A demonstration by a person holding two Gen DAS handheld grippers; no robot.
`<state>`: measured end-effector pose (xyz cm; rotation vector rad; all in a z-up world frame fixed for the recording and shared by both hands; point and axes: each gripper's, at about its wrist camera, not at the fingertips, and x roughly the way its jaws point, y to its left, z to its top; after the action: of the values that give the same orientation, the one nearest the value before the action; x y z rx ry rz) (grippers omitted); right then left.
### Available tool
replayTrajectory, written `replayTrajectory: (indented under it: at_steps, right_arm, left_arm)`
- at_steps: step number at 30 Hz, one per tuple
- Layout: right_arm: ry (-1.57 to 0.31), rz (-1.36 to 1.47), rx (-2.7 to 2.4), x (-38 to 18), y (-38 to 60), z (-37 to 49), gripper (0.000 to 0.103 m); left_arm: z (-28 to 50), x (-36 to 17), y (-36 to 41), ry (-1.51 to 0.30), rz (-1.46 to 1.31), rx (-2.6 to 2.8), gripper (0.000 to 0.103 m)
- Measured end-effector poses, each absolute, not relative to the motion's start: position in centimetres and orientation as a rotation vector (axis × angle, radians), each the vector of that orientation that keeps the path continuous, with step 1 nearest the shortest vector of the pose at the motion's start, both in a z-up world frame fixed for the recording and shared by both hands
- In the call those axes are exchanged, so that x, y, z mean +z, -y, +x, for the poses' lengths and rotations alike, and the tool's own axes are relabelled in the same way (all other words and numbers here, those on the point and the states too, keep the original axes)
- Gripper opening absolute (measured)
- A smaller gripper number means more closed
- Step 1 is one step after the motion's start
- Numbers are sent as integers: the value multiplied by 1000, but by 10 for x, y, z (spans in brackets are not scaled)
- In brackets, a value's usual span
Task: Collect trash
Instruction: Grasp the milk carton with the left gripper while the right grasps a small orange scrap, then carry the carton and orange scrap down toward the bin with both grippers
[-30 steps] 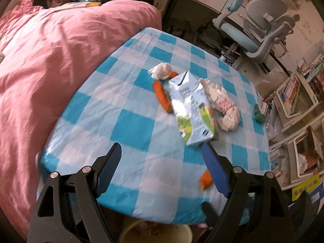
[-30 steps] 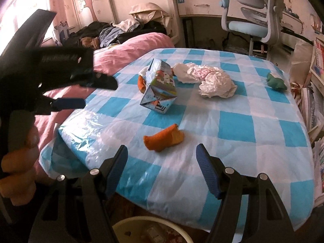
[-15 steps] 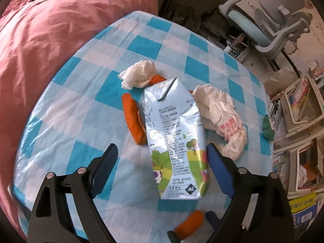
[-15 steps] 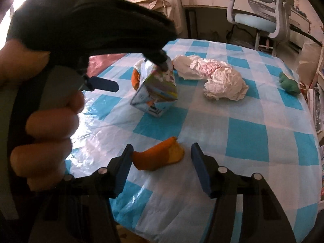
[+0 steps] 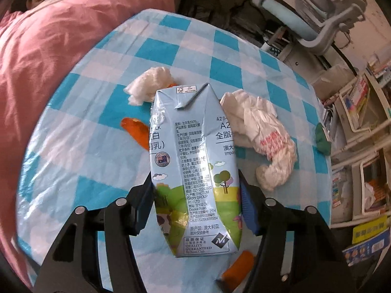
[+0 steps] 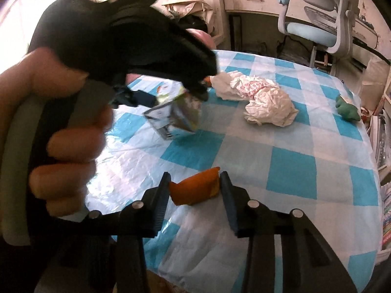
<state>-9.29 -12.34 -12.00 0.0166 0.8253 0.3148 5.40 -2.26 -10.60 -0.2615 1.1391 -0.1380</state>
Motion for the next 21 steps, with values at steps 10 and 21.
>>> replayTrajectory:
  at_steps: [10,21]
  right_arm:
    - [-796,48,305,-110,132,-104,39]
    - [-786,83,261,-107,149,-118,39]
  left_arm:
    - [7,-85,-29,-1102,-256,-127,59]
    - [-20,-96,-36,-1123,-212,-80,59]
